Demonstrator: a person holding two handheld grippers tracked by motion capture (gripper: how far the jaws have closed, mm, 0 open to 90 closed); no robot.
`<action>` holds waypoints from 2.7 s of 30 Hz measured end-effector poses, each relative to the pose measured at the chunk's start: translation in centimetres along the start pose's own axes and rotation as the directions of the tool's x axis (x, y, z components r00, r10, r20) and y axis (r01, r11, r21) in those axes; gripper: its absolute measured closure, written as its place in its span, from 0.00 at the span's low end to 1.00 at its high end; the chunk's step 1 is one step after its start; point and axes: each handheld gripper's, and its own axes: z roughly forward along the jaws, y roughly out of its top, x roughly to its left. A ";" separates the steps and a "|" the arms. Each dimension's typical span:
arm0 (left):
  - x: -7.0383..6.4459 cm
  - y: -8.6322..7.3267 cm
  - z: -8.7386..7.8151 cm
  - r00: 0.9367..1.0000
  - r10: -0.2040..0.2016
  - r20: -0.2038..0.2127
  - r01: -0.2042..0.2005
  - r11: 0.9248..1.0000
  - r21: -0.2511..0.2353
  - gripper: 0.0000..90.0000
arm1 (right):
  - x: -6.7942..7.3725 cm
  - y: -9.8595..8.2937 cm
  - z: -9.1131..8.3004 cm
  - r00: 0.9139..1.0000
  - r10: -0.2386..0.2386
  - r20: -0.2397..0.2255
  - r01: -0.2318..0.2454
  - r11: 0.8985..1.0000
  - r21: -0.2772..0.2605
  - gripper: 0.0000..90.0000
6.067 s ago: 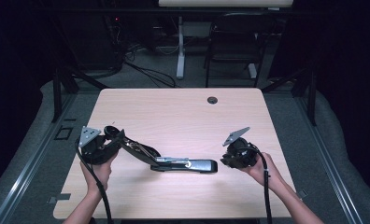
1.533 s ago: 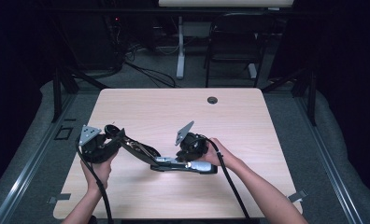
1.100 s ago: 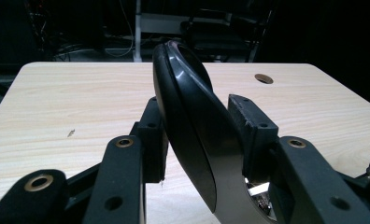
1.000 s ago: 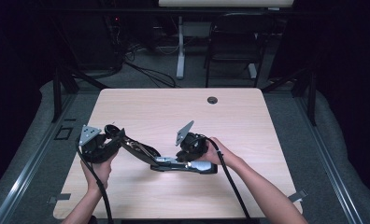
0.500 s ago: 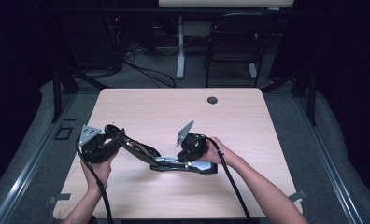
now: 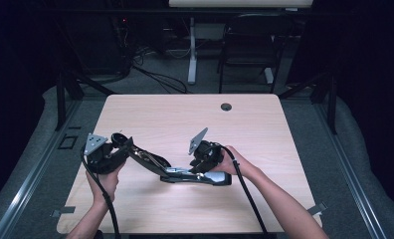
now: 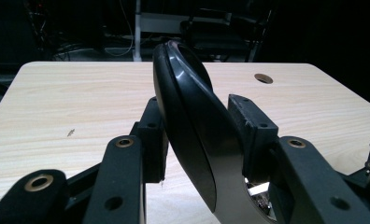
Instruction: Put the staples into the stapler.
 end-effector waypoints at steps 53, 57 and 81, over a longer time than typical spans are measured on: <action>-2.1 -0.1 0.6 0.997 0.045 0.066 -0.048 0.998 0.043 0.62 | 3.8 -3.0 -4.5 0.958 0.195 0.212 -0.191 0.981 -0.041 0.85; -2.5 -0.4 0.9 0.996 0.051 0.072 -0.055 0.997 0.059 0.62 | 3.8 -2.8 -4.6 0.956 0.203 0.214 -0.194 0.979 -0.061 0.86; -5.7 -0.7 1.8 0.991 0.093 0.100 -0.099 0.994 0.051 0.68 | 2.9 -0.4 -6.3 0.953 0.217 0.209 -0.187 0.970 -0.156 0.94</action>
